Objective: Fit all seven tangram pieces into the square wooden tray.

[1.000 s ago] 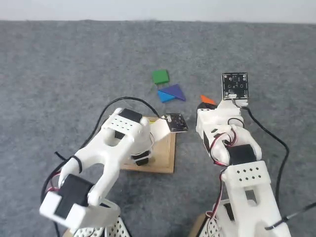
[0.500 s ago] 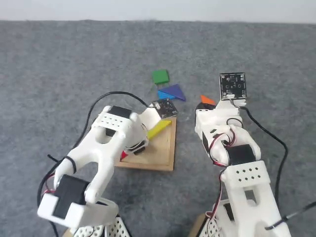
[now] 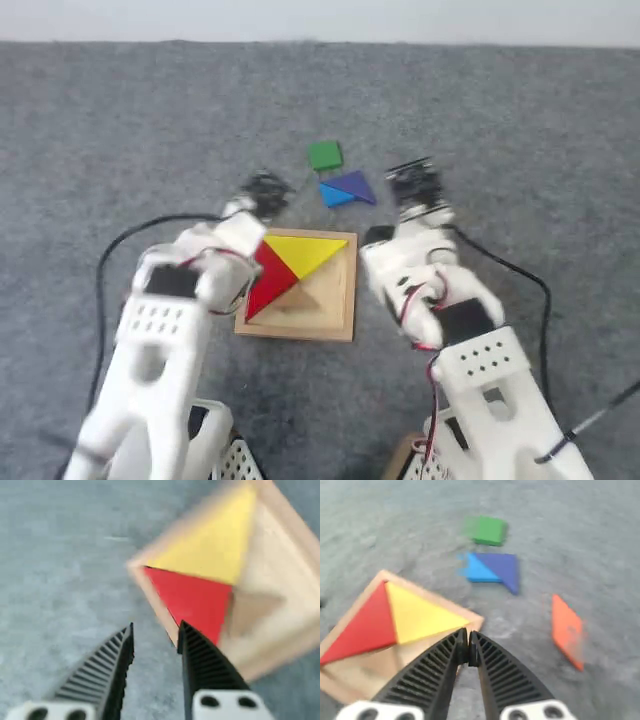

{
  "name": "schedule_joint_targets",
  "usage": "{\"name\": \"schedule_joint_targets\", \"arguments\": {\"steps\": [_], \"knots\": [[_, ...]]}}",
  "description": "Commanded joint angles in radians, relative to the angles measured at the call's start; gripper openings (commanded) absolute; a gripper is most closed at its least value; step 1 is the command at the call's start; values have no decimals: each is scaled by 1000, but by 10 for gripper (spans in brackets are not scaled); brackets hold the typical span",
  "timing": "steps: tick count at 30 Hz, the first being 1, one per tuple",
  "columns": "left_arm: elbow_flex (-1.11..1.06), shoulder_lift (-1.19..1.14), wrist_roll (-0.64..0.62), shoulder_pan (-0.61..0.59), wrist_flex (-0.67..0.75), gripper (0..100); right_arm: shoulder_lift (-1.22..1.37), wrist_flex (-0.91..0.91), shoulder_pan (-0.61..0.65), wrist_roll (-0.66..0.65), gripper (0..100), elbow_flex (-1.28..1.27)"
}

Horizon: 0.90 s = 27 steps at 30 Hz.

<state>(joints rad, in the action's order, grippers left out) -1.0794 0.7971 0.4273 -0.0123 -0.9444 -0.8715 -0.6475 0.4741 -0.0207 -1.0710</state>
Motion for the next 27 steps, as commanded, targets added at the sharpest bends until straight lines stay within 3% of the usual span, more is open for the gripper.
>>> {"name": "schedule_joint_targets", "arguments": {"steps": [1,5,8,12,16,19,25,27], "knots": [[-84,229,-75,-51,57,137,42,-8,64,-38,6,18],[-188,396,-198,-176,77,137,252,-10,148,-86,6,98],[-320,494,-278,-272,169,137,440,-13,196,-103,6,186],[-501,598,-290,-333,310,137,616,-19,209,-141,6,284],[-513,704,-287,-333,258,77,696,-84,251,-152,6,354],[-529,776,-213,-333,218,17,720,-90,294,-153,6,361],[-607,948,-164,-339,206,12,731,-85,311,-244,6,361],[-605,1005,-164,-339,141,12,727,-85,309,-247,6,361]]}}
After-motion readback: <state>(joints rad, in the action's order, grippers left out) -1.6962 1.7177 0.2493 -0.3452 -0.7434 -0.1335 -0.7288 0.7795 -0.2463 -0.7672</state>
